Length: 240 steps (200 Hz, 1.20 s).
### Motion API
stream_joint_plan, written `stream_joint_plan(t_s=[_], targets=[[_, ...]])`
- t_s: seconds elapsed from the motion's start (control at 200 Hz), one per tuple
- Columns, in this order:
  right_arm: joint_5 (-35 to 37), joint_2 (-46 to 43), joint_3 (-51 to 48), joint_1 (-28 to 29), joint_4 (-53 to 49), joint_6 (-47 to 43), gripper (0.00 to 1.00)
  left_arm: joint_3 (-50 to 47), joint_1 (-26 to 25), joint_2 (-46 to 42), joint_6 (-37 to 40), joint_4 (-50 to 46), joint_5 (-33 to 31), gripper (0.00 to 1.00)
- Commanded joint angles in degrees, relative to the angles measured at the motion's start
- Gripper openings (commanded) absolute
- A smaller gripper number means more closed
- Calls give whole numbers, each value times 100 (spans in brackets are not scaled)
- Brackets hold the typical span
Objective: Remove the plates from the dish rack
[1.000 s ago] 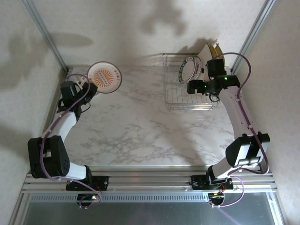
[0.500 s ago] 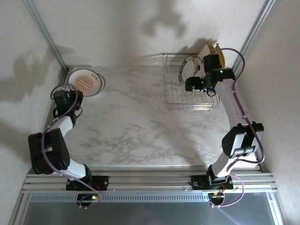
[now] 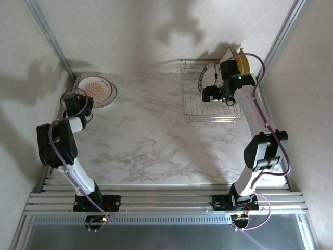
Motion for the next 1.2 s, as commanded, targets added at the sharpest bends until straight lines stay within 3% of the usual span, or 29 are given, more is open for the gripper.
stream_joint_plan(t_s=[0.0, 0.466, 0.541, 0.856, 1.196], targets=[[65, 125, 254, 39, -110, -36, 99, 384, 20, 285, -17, 116, 31, 0], [160, 195, 436, 95, -222, -33, 99, 833, 2, 883, 291, -353, -106, 0], [170, 179, 411, 99, -200, -33, 99, 869, -11, 912, 389, -473, -131, 9], [142, 140, 381, 102, -185, -33, 99, 1324, -144, 958, 1166, -1538, -524, 27], [75, 152, 428, 109, -164, -27, 99, 2141, -449, 1009, 2558, -3105, -1474, 52]])
